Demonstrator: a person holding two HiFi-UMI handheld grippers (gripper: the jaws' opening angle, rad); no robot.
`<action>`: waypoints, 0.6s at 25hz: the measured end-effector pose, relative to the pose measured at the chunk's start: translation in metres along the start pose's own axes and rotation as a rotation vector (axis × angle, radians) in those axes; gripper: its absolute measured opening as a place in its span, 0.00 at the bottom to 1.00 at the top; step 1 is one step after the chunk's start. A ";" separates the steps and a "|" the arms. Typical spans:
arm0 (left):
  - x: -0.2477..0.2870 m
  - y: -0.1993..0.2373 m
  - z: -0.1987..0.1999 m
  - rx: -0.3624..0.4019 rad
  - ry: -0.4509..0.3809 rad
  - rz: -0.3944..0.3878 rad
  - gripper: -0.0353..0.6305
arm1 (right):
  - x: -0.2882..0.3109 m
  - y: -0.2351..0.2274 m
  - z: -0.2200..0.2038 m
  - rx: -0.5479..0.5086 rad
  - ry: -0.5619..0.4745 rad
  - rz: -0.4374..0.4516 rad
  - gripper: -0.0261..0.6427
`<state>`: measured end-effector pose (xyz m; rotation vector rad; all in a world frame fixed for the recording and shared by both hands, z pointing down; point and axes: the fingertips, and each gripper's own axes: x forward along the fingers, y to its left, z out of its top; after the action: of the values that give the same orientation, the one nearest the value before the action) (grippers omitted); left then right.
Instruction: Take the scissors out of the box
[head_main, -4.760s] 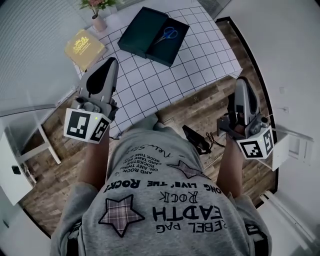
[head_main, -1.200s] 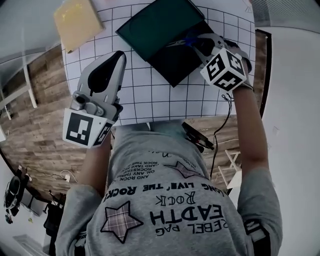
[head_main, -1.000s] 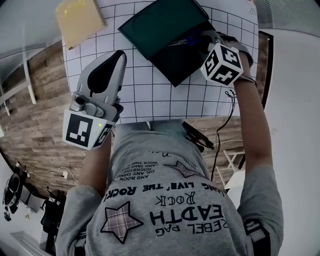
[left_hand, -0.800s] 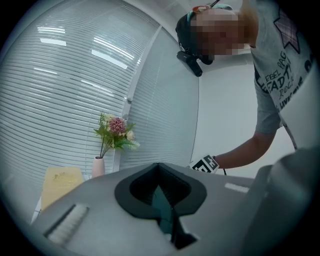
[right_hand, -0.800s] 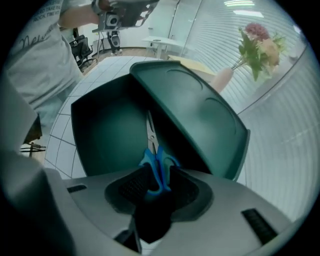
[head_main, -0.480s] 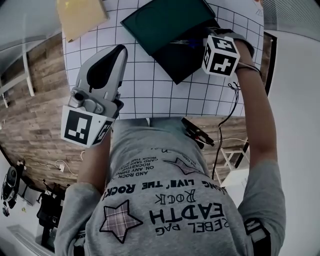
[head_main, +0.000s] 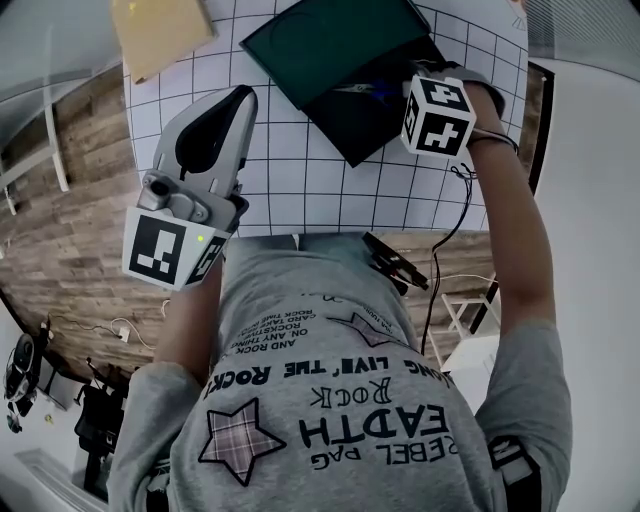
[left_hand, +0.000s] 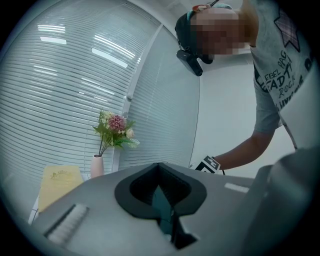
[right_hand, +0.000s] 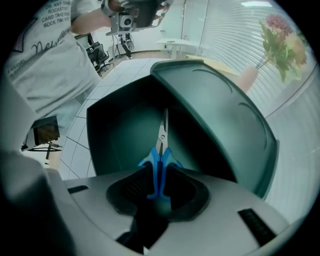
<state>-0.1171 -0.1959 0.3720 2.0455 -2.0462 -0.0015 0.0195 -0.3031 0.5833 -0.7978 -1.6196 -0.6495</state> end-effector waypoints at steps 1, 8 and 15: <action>0.000 0.000 0.000 0.001 0.000 -0.001 0.07 | 0.000 0.001 0.000 -0.009 0.000 -0.006 0.19; 0.001 0.004 0.002 0.003 0.000 0.001 0.07 | -0.008 0.009 0.005 -0.052 -0.028 -0.041 0.18; 0.003 0.005 0.009 0.012 -0.005 -0.010 0.07 | -0.032 0.016 0.011 -0.117 -0.032 -0.075 0.18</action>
<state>-0.1237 -0.2004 0.3647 2.0653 -2.0437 0.0036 0.0290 -0.2895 0.5496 -0.8394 -1.6587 -0.7942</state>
